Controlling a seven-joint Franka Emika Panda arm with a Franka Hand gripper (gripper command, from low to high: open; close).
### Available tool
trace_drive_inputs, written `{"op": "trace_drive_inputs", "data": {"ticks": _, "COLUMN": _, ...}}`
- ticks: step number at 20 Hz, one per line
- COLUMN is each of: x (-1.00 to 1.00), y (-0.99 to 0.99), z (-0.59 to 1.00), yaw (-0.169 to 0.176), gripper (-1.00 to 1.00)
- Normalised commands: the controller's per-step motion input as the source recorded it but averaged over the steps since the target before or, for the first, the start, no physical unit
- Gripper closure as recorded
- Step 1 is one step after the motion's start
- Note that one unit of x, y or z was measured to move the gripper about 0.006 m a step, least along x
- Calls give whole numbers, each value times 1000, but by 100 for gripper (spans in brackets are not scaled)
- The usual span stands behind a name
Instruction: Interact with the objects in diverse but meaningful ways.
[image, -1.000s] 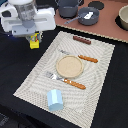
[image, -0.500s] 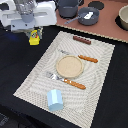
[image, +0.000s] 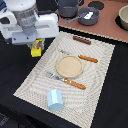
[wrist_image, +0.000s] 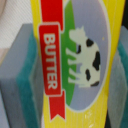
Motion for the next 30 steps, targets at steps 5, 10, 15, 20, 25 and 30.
{"op": "trace_drive_inputs", "data": {"ticks": 5, "x": 642, "y": -698, "z": 50, "yaw": 7, "gripper": 100}}
{"op": "trace_drive_inputs", "data": {"ticks": 10, "x": 401, "y": -849, "z": 111, "yaw": 43, "gripper": 100}}
{"op": "trace_drive_inputs", "data": {"ticks": 15, "x": 195, "y": -862, "z": 325, "yaw": 63, "gripper": 100}}
{"op": "trace_drive_inputs", "data": {"ticks": 20, "x": 172, "y": -809, "z": 300, "yaw": 67, "gripper": 100}}
{"op": "trace_drive_inputs", "data": {"ticks": 25, "x": 324, "y": -601, "z": 126, "yaw": 63, "gripper": 100}}
{"op": "trace_drive_inputs", "data": {"ticks": 30, "x": 659, "y": -397, "z": 18, "yaw": 57, "gripper": 100}}
